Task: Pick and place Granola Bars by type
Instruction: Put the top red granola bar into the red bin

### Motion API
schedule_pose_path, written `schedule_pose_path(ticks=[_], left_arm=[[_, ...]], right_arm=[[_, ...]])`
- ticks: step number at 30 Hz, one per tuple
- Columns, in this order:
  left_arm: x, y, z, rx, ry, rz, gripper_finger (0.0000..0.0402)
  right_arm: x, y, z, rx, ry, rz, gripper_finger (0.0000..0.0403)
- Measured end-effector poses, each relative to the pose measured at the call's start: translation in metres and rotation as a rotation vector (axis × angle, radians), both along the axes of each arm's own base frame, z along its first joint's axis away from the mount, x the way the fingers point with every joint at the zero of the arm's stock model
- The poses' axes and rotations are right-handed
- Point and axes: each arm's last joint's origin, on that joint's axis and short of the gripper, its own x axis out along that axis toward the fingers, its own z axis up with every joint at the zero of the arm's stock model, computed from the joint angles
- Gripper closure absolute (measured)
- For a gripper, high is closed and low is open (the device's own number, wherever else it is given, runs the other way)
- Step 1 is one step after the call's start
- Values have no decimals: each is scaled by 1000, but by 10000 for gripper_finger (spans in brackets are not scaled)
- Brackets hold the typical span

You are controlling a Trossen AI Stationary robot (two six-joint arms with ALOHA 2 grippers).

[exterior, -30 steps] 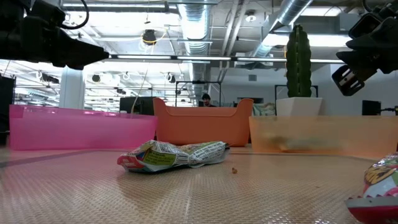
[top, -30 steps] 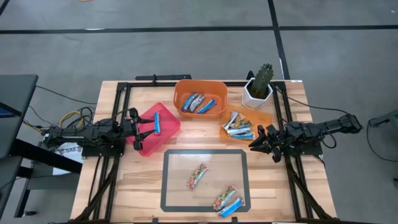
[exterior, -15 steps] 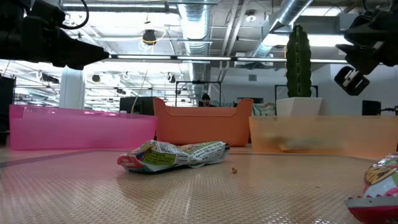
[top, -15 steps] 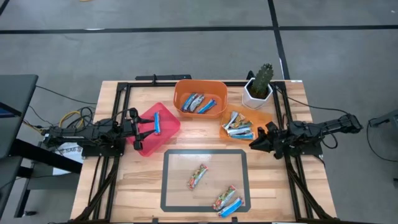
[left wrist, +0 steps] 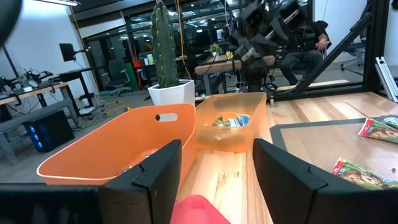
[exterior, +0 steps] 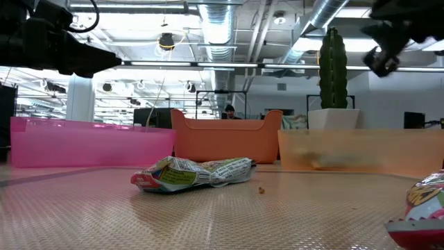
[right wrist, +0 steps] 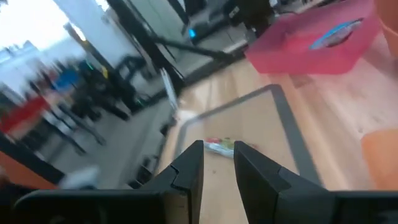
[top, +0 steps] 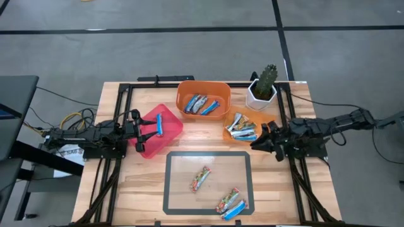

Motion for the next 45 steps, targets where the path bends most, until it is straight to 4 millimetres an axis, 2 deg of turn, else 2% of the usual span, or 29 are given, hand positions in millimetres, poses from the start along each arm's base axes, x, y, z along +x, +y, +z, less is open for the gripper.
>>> schedule_pose_path(ticks=[7, 13, 18, 28, 32, 39, 45], left_arm=[[0, 0, 0, 0, 0, 0, 209], [0, 0, 0, 0, 0, 0, 209], [0, 0, 0, 0, 0, 0, 209], [0, 0, 0, 0, 0, 0, 209], [0, 0, 0, 0, 0, 0, 209], [0, 0, 0, 0, 0, 0, 209], [0, 0, 0, 0, 0, 0, 209]], right_arm=[[52, 22, 21, -308, 121, 147, 321], [99, 53, 16, -645, 177, 231, 320], [128, 73, 12, -841, 246, 274, 303], [183, 107, 5, -1076, 340, 375, 205], [205, 121, -3, -1153, 359, 450, 180], [235, 137, -29, -1267, 410, 569, 177], [254, 134, -49, -1306, 451, 605, 187]])
